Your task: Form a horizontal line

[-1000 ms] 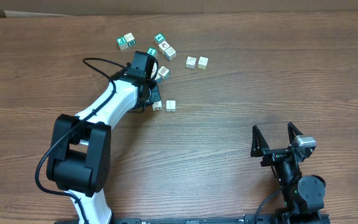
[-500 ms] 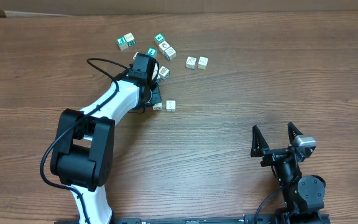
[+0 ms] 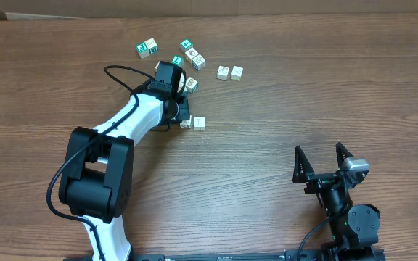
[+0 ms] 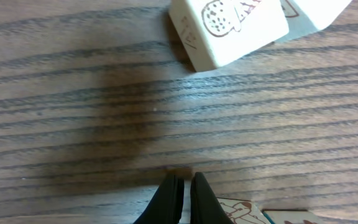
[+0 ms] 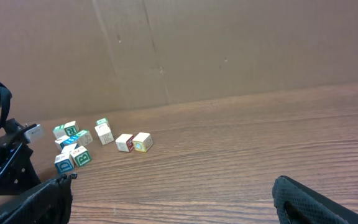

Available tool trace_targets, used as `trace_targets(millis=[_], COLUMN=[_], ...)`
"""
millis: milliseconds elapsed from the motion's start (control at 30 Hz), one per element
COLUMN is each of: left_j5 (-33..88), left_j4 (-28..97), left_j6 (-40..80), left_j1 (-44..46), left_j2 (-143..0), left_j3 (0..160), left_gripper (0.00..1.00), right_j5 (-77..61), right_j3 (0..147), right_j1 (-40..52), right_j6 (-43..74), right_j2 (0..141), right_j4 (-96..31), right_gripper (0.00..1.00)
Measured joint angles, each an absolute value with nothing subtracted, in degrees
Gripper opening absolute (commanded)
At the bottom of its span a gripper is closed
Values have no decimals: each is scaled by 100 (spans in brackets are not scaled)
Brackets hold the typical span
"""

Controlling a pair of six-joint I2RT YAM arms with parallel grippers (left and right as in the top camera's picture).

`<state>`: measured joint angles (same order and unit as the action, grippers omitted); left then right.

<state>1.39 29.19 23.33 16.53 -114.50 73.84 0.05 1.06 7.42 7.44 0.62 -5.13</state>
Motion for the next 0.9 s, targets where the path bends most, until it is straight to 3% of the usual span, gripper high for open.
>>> trace_targets(millis=[900], left_j5=[419], left_j4=[3166], left_j6=[2333], left_j1=[1691], left_j2=[-11450], left_j3=[7384], left_gripper=[4], right_j5=[3], right_j3=[106], right_j1=[744], right_j6=[744], right_j2=[62], right_j4=[-515], right_gripper=[100])
